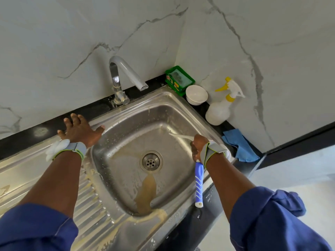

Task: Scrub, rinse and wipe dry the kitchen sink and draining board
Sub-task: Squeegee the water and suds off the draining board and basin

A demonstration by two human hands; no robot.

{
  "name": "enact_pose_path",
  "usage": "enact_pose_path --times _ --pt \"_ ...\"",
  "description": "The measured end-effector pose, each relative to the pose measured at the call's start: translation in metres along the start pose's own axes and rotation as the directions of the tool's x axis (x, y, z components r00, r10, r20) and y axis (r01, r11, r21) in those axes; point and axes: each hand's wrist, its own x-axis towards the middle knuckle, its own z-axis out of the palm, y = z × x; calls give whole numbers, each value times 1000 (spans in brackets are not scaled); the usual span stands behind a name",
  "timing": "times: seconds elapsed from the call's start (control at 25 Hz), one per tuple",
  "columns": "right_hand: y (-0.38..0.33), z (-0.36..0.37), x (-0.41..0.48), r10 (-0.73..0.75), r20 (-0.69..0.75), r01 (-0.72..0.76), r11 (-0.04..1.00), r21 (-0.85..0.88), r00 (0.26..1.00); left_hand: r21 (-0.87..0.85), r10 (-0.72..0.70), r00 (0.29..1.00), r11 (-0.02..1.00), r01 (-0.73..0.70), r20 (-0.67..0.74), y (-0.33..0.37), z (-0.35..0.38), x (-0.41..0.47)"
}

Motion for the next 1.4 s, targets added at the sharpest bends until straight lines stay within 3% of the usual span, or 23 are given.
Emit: enact_pose_path --times 0.12,0.2,0.32,0.48,0.6,0.84,0.92,1.0,1.12,1.16,1.24,1.4 --pt "-13 0 -11 -100 12 100 990 -98 995 20 2 1000 1000 -1 -16 -3 3 0" --pt "-7 -3 -14 -110 12 111 992 -68 994 11 -3 1000 1000 3 -10 -4 2 -2" --pt "18 -16 -7 -38 -30 42 988 151 999 9 2 1000 1000 -2 1 -3 2 -3" --pt "41 -10 -20 47 77 -72 930 361 996 25 12 1000 1000 -12 6 -3 3 -5" --pt "69 15 -49 40 166 -104 914 392 985 9 28 1000 1000 -28 12 -6 2 -7" --pt "148 88 -100 178 349 -330 834 443 920 -9 53 997 999 -52 50 -8 -4 -10" --pt "149 94 -119 211 422 -379 849 368 882 -10 55 997 998 -55 60 -9 -5 -11" --pt "136 87 -134 194 470 -340 907 248 861 -5 60 996 998 -60 67 -12 -7 -14" --pt "109 60 -143 101 304 -53 985 -165 947 3 79 995 997 -79 68 -12 -7 -16" --pt "106 49 -144 48 233 34 941 -336 971 3 78 995 997 -78 68 -11 -7 -17" --pt "107 27 -150 13 136 72 793 -604 991 8 67 996 998 -67 65 -8 -7 -19" --pt "125 15 -170 -68 192 204 332 -921 979 9 62 997 998 -62 50 -7 -7 -22"
